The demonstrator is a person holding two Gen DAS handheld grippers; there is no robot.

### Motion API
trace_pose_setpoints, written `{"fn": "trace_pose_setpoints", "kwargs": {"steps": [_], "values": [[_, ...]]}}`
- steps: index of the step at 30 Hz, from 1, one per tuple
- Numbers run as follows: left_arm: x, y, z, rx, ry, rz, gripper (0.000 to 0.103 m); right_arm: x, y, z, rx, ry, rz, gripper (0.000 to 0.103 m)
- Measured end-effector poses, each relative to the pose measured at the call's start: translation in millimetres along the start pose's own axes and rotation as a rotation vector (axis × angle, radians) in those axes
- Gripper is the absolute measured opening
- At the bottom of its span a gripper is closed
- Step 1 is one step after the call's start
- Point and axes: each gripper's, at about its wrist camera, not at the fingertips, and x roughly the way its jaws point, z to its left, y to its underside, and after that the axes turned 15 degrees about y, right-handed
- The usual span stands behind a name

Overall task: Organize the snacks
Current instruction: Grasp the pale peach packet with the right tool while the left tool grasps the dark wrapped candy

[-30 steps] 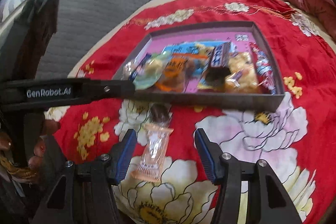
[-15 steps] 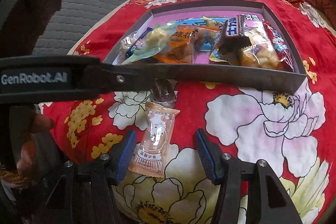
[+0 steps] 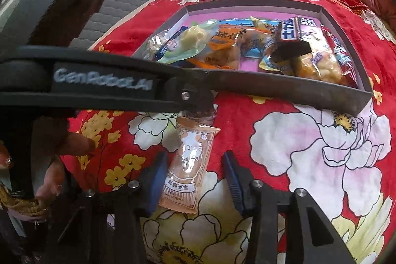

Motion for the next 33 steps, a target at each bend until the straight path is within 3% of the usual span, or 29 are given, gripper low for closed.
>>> {"fn": "trace_pose_setpoints", "kwargs": {"steps": [8,14,19,27,33], "values": [[8.1,-1.1,4.4,-0.032,0.022,-0.002,0.052,6.3,0.2,5.7,-0.039,0.001,-0.002,0.029],[14.0,0.5,-2.5,-0.013,0.02,0.009,0.04,1.8,1.6,3.3,-0.053,0.012,0.017,0.023],[18.9,-0.3,-7.2,0.005,0.004,0.012,0.036,-2.9,-0.5,-17.7,-0.019,0.09,0.033,0.022],[18.8,0.2,-11.2,0.024,-0.004,-0.002,0.036,-8.4,-3.0,-43.8,0.085,0.089,0.042,0.021],[3.1,6.5,-15.5,0.042,-0.004,-0.023,0.036,-16.6,-7.0,-52.3,0.125,0.04,0.01,0.021]]}}
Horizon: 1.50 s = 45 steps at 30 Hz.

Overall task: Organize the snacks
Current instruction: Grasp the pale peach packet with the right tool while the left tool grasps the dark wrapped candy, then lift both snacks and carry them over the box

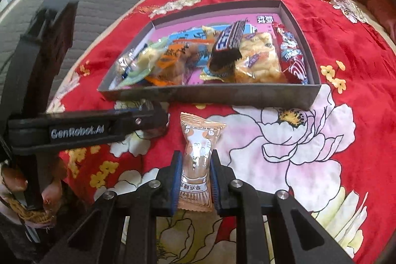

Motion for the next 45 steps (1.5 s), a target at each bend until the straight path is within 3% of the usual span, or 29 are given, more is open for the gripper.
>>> {"fn": "trace_pose_setpoints", "kwargs": {"steps": [14,31,45], "values": [[-70.9,0.4,1.6,0.016,-0.01,-0.142,0.036,-25.9,-20.8,-5.5,0.073,-0.16,-0.147,0.021],[-82.0,-29.5,29.6,-0.022,-0.07,-0.214,0.036,-25.1,-55.6,-1.1,0.051,-0.129,-0.27,0.021],[-66.0,-42.6,47.3,-0.037,-0.128,-0.21,0.036,-14.4,-75.2,5.8,0.031,-0.113,-0.289,0.021]]}}
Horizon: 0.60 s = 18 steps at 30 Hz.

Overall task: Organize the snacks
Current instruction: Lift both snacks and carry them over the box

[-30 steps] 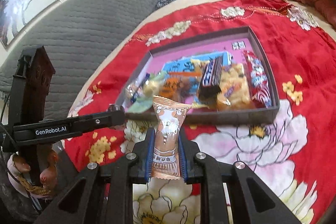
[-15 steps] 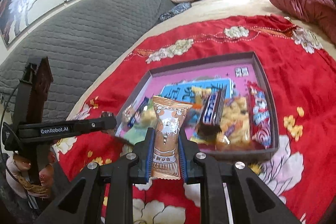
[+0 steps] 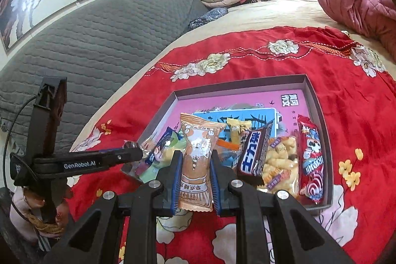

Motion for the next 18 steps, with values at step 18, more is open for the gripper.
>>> {"fn": "trace_pose_setpoints", "kwargs": {"steps": [18], "values": [[11.3,-6.5,-3.3,0.013,-0.003,-0.004,0.036,29.6,-5.9,-1.2,0.0,0.052,0.028,0.022]]}}
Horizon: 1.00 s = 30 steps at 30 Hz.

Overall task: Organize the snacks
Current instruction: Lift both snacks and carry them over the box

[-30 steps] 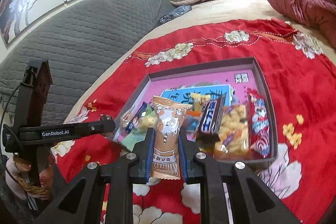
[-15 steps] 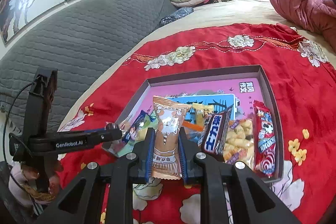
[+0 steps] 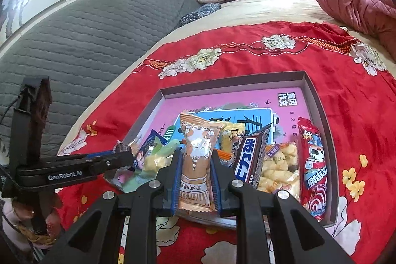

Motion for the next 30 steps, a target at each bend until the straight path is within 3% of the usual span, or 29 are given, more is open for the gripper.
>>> {"fn": "trace_pose_setpoints", "kwargs": {"steps": [10,20,30], "values": [[2.3,-3.0,-3.2,0.01,-0.003,-0.001,0.036,5.2,2.0,-5.7,0.01,0.046,-0.007,0.023],[3.4,-2.5,-7.2,0.024,-0.001,0.007,0.036,1.1,1.9,-6.4,0.016,0.05,-0.02,0.034],[4.7,-3.5,-10.5,0.036,-0.006,0.013,0.036,-8.1,-2.7,-9.9,0.039,0.027,-0.048,0.035]]}}
